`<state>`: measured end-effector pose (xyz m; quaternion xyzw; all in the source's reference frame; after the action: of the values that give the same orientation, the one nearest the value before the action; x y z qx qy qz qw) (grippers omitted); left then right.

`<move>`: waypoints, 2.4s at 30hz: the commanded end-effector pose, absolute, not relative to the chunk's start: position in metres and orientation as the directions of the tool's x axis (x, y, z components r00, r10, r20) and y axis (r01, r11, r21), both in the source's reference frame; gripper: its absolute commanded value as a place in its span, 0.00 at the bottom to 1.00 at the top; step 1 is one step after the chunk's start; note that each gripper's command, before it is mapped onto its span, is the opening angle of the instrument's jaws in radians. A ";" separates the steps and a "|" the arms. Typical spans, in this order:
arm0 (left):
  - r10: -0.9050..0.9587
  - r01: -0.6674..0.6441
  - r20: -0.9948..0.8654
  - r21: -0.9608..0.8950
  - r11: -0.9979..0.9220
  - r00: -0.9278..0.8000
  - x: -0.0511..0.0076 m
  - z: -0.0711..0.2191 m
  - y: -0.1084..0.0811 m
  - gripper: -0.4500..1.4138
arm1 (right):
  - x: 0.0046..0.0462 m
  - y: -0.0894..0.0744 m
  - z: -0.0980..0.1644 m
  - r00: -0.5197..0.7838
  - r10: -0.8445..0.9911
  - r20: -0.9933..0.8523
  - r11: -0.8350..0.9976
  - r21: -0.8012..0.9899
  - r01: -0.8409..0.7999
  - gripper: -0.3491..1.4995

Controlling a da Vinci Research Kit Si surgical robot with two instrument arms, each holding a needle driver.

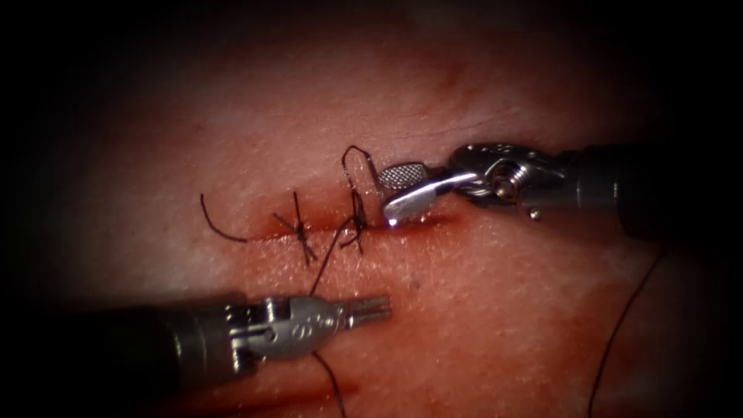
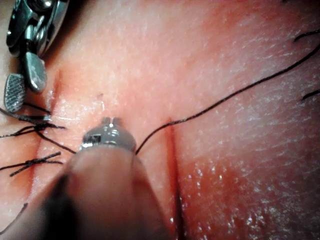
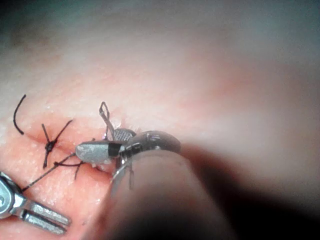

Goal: Wound Closure
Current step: Push needle through skin above incision with right hand

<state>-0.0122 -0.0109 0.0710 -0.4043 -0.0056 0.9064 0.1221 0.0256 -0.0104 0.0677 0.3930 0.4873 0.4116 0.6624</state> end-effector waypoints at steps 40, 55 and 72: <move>0.220 -0.214 -0.736 -0.104 -0.971 -0.640 -0.0123 0.071 -0.012 0.14 | 0.0252 -0.012 0.073 0.090 0.874 0.478 -0.450 0.864 -0.226 0.00; 0.219 -0.212 -0.735 -0.105 -0.972 -0.642 -0.0122 0.071 -0.012 0.14 | 0.0258 -0.021 0.067 0.173 0.697 0.696 -0.627 0.709 -0.322 0.00; 0.221 -0.213 -0.734 -0.106 -0.971 -0.642 -0.0123 0.071 -0.012 0.14 | 0.0237 -0.019 0.064 0.064 0.893 0.446 -0.422 0.878 -0.227 0.30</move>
<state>-0.0118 -0.0115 0.0707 -0.4059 -0.0051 0.9061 0.1193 0.0229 -0.0185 0.0640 0.5615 0.3158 0.6138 0.4562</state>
